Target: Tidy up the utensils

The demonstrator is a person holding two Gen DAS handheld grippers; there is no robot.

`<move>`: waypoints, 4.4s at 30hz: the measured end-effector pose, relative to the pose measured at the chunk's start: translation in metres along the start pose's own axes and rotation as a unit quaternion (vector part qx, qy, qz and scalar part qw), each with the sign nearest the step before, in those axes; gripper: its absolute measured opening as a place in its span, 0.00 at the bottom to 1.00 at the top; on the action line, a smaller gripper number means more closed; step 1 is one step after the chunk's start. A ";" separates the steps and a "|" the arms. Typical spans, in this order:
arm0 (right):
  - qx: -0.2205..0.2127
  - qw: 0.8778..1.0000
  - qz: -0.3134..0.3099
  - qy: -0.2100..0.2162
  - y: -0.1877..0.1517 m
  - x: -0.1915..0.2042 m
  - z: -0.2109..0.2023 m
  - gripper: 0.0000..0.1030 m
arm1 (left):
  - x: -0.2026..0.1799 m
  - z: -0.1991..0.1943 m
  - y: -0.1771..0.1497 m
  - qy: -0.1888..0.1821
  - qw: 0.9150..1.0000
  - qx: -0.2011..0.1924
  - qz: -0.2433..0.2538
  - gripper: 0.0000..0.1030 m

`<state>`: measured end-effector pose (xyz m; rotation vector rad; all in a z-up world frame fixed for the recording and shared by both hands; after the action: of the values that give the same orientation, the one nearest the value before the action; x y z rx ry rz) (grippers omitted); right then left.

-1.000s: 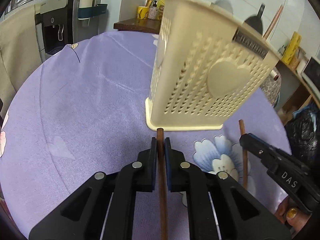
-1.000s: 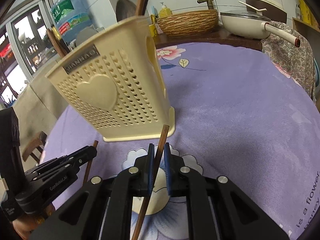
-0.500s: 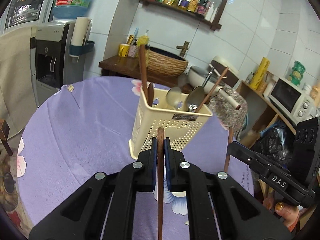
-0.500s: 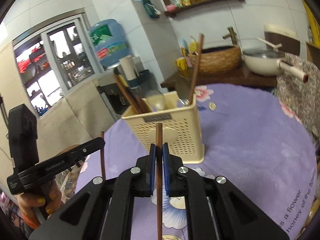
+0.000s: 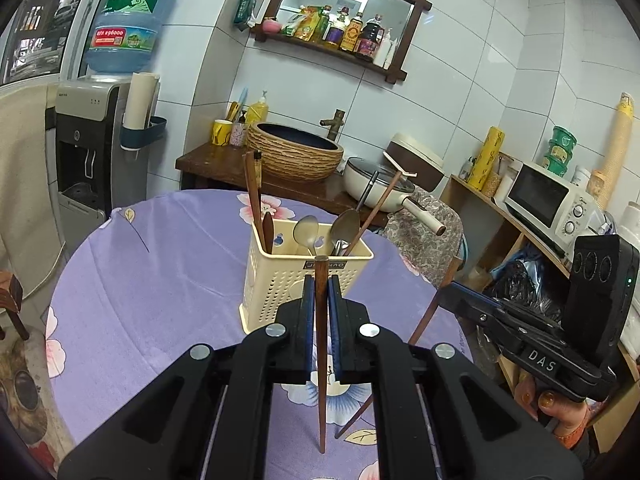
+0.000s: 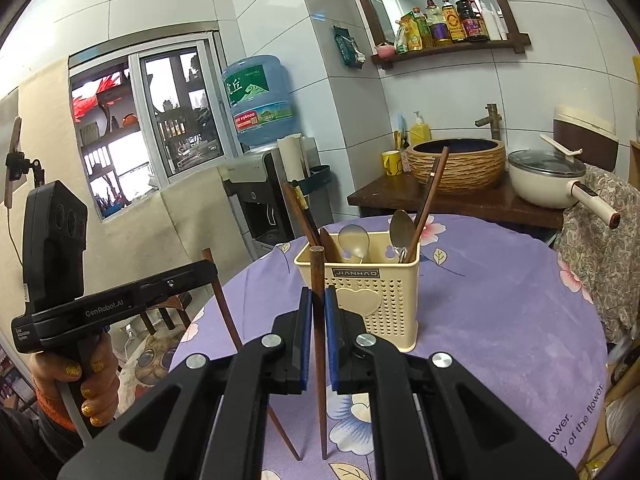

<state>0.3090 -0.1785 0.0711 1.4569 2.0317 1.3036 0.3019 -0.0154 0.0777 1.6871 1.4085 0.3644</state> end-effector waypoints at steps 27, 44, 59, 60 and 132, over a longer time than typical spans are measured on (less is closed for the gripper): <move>-0.106 0.992 -0.049 -0.045 0.175 0.003 -0.043 0.07 | -0.029 -0.061 0.196 0.048 0.989 -0.134 0.037 0.07; -0.052 0.993 -0.036 -0.095 0.122 -0.035 0.064 0.07 | 0.017 0.088 0.136 0.120 0.992 -0.046 0.014 0.07; -0.055 0.993 -0.023 -0.102 0.103 -0.046 0.068 0.43 | 0.016 0.105 0.101 0.138 0.989 -0.034 0.038 0.07; -0.064 0.992 -0.023 -0.105 0.101 -0.046 0.063 0.50 | 0.015 0.101 0.099 0.139 0.989 -0.036 0.040 0.09; -0.159 0.967 -0.057 -0.192 -0.219 0.092 -0.137 0.94 | -0.032 -0.140 -0.256 0.175 0.969 -0.168 0.042 0.95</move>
<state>0.0477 -0.1792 -0.0119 1.3036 1.5531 1.1323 0.0302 0.0077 -0.0293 1.4498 1.4285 0.9314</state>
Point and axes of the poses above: each gripper's, at about its wrist camera, not at the fingertips, and z roughly the way its jaws point, x to its left, y to its top, the point moved 4 cm from there along z, roughly the way its jaws point, and after that the axes turned 10 degrees about x, right-handed, at the moved point
